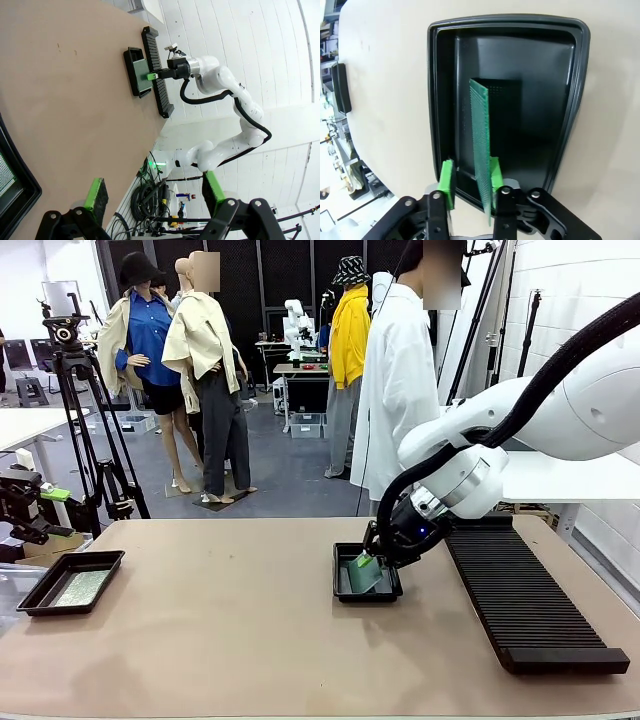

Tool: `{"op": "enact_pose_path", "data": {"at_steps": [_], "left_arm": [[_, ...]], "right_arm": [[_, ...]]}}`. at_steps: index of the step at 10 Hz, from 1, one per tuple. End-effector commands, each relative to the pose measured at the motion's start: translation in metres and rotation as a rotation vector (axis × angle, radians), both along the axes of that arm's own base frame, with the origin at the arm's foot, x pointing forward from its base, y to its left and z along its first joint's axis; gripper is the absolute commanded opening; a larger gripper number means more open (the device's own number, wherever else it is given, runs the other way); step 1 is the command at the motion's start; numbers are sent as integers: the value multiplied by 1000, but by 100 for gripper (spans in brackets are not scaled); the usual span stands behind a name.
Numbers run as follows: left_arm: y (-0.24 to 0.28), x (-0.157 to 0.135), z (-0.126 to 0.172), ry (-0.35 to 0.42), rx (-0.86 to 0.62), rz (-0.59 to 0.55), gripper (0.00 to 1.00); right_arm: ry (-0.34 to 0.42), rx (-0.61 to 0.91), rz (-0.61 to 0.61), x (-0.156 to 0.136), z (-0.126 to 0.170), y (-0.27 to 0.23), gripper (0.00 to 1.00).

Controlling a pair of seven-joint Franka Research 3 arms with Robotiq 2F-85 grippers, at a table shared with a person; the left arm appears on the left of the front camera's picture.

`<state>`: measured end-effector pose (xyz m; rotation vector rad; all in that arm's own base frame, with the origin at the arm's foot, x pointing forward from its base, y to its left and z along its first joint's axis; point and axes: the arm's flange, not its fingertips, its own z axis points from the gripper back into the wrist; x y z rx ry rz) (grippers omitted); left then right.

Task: Inspect and transfer BCBs to ESD trays.
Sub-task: Pick up the Blank PCB from the PCB Rack and place it in the right ESD tray.

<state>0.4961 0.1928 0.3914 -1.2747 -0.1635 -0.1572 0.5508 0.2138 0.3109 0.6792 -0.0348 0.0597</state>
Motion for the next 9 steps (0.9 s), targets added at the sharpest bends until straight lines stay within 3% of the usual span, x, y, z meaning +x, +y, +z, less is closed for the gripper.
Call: {"op": "enact_pose_path", "data": {"at_steps": [1,2,6,9], "left_arm": [[1,1,2,-4,6,-3,100],[1,1,2,-4,6,-3,100],[1,1,2,-4,6,-3,100],[1,1,2,-4,6,-3,100]], "right_arm": [[17,-40,-16,-5,15,8,89],[13,-59,-16,-9,23,10,100],[-23,-190,2,-37,61,24,100],[11,-229,15,-46,66,26,100]]}}
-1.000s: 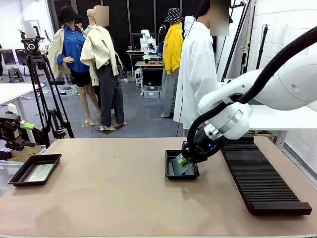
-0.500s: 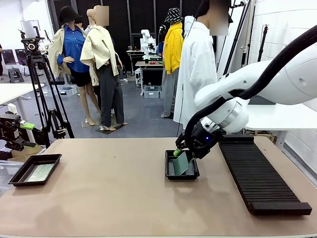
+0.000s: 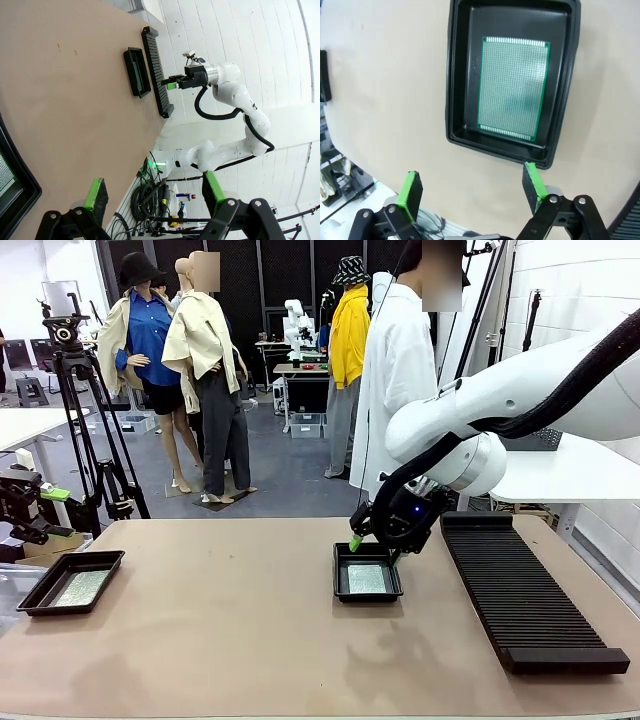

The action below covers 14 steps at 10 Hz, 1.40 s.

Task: Inspect and transfer BCBs to ESD trays.
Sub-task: Pick up the Blank PCB from the PCB Rack and place it in the right ESD tray, then pick up the ESD tray and place it on the left side of the table.

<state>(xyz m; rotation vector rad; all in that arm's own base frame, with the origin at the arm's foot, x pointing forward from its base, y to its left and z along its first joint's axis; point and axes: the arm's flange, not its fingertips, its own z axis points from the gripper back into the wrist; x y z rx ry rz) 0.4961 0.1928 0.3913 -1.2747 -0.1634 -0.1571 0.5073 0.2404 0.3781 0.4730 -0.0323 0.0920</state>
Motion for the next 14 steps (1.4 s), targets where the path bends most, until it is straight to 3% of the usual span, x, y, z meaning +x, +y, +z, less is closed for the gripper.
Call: {"op": "enact_pose_path", "data": {"at_steps": [1,14], "left_arm": [[1,1,2,-4,6,-3,100],[1,1,2,-4,6,-3,100]], "right_arm": [[21,-33,-5,-4,-4,-2,100],[0,0,0,0,0,0,100]]}}
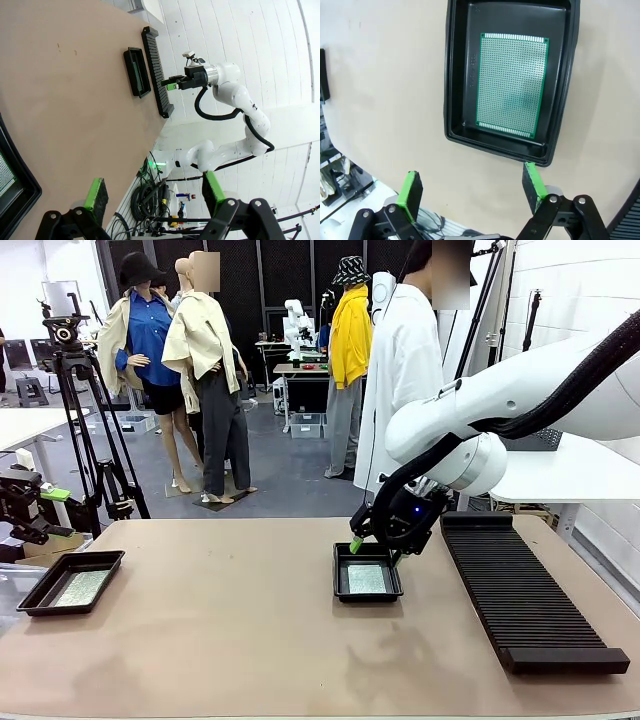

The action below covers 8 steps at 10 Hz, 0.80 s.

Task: Inspect and transfer BCBs to ESD trays.
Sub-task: Pick up the ESD tray and place it on the left side of the table.

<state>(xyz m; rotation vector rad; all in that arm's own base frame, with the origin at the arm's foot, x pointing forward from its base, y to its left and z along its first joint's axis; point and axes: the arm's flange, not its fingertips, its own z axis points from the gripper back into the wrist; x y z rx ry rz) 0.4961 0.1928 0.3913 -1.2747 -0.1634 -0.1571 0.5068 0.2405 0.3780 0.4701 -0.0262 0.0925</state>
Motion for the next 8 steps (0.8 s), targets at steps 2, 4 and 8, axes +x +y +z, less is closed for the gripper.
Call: {"op": "enact_pose_path", "data": {"at_steps": [2,4,8], "left_arm": [[0,0,0,0,0,0,100],[-22,-7,-2,12,23,13,100],[-67,4,16,47,81,16,100]], "right_arm": [[-6,3,-2,0,0,0,100],[-8,22,36,-8,9,-9,100],[-33,201,110,-36,48,-68,100]]}}
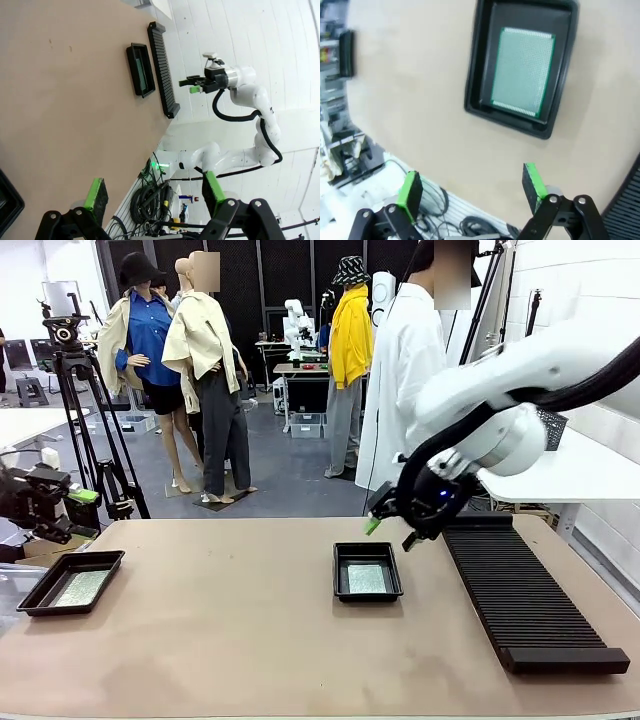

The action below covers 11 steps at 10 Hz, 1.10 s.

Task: Inspect and transfer BCBs to ESD trays.
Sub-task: Pick up the ESD tray and place it on the left side of the table.

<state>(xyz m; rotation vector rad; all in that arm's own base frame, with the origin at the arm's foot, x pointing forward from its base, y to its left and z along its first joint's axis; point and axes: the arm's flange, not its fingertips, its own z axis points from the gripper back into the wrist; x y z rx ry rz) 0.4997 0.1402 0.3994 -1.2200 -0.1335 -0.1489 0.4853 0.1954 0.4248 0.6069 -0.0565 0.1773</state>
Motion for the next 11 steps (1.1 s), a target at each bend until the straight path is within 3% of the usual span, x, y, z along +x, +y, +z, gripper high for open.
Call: {"op": "enact_pose_path", "data": {"at_steps": [1,7,11], "left_arm": [[-28,6,14,40,21,8,100],[-167,37,53,125,260,-56,100],[-254,38,63,123,390,-79,100]], "right_arm": [[-1,99,3,-19,10,-41,100],[-54,396,-89,-41,15,-170,100],[-85,559,-105,-59,1,-244,100]]}}
